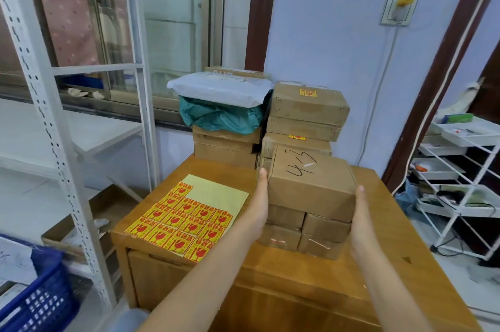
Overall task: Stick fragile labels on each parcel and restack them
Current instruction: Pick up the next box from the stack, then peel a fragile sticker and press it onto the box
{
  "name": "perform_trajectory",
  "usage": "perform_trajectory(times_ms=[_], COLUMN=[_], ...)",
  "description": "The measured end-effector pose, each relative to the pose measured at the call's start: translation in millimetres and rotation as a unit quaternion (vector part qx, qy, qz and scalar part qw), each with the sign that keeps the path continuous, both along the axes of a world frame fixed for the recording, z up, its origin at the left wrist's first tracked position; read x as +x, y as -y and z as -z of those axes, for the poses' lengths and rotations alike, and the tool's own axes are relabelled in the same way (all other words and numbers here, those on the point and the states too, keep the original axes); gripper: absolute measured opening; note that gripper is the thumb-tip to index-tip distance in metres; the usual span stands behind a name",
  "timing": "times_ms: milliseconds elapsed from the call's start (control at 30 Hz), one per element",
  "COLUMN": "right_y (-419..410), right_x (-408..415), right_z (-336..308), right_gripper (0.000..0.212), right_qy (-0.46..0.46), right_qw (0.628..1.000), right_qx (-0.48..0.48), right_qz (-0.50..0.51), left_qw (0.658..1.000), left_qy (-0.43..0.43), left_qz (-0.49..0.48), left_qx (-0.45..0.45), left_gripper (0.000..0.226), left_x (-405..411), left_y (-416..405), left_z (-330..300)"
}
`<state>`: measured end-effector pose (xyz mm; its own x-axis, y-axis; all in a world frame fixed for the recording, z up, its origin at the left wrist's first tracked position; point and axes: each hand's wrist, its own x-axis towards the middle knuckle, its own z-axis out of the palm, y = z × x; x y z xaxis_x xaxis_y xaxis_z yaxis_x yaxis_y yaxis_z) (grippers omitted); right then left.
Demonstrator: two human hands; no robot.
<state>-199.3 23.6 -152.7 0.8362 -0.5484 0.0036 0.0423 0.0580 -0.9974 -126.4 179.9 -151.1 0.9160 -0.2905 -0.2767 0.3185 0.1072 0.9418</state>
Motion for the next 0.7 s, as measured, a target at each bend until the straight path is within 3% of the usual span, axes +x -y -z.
perform_trajectory(times_ms=[100,333,467,600,700], right_y=[0.5,6.4,13.3,17.1,19.2], right_x=[0.0,3.6,0.7,-13.2,-15.5], right_z=[-2.1,-4.4,-12.6,-31.3,-40.5], right_gripper=[0.067,0.065,0.055,0.047,0.039], right_qy=[-0.003,-0.040,-0.028,0.062,0.092], right_qw=[1.000,0.999,0.999,0.988,0.970], right_qx=[-0.010,-0.003,-0.028,-0.133,-0.210], right_qz=[-0.002,0.002,0.005,0.047,0.078], left_qw=[1.000,1.000,0.998,0.995,0.978], left_qy=[0.003,0.013,0.045,0.092,0.182], left_qz=[-0.003,0.016,0.054,0.021,-0.028], left_qx=[-0.013,0.000,0.000,0.022,0.100], left_gripper=[0.146,0.146,0.095,0.078,0.045], left_x=[1.5,14.4,13.0,24.6,29.0], left_y=[1.5,1.5,-8.7,-21.8,-33.9], left_z=[4.3,14.0,3.4,7.2,5.6])
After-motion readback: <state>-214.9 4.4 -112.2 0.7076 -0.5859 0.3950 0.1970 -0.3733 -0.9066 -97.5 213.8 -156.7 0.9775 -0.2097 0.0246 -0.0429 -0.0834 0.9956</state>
